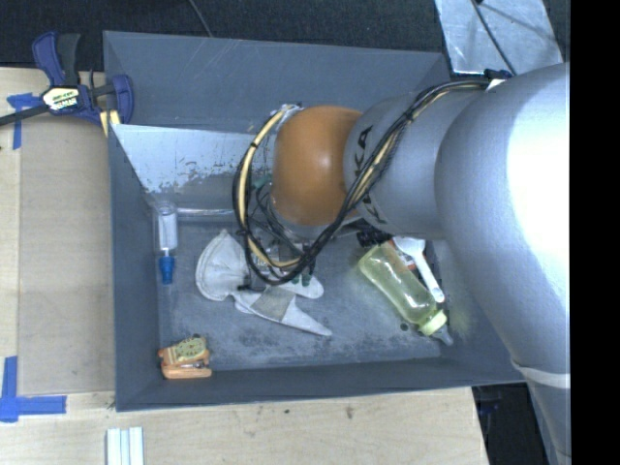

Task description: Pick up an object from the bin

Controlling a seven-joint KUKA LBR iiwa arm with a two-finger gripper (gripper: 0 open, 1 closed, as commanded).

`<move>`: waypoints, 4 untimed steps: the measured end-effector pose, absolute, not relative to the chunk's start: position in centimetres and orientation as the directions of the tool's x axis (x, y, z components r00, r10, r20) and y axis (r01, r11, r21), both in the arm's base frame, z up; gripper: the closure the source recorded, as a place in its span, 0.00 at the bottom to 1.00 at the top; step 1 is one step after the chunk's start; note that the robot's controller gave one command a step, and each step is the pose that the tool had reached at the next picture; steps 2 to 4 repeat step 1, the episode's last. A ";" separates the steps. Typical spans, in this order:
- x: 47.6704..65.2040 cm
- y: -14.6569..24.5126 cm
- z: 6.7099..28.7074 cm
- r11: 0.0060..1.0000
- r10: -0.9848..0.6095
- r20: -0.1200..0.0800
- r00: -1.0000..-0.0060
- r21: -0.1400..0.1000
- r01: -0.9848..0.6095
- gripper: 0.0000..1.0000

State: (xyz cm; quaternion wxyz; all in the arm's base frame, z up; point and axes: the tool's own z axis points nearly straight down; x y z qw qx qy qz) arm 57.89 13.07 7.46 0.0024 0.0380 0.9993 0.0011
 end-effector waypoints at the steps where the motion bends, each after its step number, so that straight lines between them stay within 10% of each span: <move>1: 60.9 12.0 27.3 1.000 0.014 -0.002 -1.000 0.000 0.014 1.00; 4: 60.9 12.0 27.3 1.000 0.014 -0.002 -1.000 0.000 0.014 1.00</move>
Offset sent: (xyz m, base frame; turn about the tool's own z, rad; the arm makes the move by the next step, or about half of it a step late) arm 0.0000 0.0000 0.0000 0.0000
